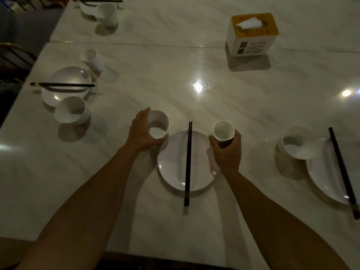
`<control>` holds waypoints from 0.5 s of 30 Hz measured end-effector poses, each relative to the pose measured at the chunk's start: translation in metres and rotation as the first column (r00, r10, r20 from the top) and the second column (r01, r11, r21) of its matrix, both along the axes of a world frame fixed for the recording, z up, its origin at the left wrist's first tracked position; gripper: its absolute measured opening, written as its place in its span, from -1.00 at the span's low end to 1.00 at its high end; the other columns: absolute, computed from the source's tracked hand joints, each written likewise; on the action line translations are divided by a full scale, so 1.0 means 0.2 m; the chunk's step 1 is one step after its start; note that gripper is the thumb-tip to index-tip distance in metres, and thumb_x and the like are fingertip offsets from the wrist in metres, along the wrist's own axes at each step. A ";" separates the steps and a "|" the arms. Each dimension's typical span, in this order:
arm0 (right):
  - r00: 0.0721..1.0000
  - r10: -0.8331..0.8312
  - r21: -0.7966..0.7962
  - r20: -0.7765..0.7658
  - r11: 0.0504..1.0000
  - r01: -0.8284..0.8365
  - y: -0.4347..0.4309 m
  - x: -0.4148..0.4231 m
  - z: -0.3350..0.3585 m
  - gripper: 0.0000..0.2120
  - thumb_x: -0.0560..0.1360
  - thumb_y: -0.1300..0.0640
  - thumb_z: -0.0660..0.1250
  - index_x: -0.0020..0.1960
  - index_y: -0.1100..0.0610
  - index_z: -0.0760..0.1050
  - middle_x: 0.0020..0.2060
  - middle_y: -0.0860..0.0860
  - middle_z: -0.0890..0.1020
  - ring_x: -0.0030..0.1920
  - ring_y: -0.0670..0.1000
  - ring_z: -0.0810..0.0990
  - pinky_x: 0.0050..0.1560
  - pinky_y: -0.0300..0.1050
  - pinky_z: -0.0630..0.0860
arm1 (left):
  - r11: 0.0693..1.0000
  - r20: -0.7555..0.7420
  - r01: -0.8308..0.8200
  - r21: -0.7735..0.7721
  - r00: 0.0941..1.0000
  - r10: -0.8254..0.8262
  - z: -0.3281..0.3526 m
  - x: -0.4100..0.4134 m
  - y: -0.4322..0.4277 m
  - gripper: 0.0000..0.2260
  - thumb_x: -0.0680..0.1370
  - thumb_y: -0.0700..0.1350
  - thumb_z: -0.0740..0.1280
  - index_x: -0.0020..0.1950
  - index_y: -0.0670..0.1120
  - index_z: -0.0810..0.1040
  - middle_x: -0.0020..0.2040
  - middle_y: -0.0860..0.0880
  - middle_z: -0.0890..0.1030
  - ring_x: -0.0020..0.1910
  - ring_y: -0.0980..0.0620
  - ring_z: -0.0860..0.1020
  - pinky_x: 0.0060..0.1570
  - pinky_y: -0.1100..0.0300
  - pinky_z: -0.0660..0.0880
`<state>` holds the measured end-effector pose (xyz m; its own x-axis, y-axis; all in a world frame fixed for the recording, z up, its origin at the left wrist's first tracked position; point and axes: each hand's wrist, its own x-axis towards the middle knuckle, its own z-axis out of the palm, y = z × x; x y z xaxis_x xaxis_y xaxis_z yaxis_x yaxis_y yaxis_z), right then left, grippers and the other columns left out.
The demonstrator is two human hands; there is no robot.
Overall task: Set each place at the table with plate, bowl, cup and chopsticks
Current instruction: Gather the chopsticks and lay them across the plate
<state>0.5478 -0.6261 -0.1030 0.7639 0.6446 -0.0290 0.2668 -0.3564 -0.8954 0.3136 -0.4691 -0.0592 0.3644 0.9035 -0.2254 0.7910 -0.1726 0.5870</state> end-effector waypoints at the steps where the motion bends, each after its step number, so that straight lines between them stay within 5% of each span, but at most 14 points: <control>1: 1.000 -0.008 0.000 -0.008 1.000 0.008 0.00 -0.01 0.00 -0.31 0.31 -0.13 0.55 0.32 0.04 0.35 0.16 -0.02 0.53 0.14 -0.03 0.52 0.15 -0.11 0.50 | 1.000 -0.011 0.011 0.000 1.000 -0.011 0.00 0.00 0.00 0.18 0.13 0.19 0.62 0.57 -0.04 0.03 0.53 -0.13 0.15 0.47 -0.19 0.21 0.39 -0.11 0.24; 15: 0.989 -0.101 -0.002 -0.106 0.995 0.101 0.00 -0.07 0.01 -0.33 0.32 -0.02 0.57 0.34 0.04 0.37 0.16 -0.06 0.56 0.11 -0.12 0.51 0.14 -0.19 0.45 | 0.995 0.045 0.016 -0.099 0.999 -0.012 0.02 -0.02 -0.04 0.10 0.27 0.04 0.61 0.59 -0.03 -0.04 0.57 -0.09 0.00 0.52 -0.19 0.04 0.43 -0.14 0.18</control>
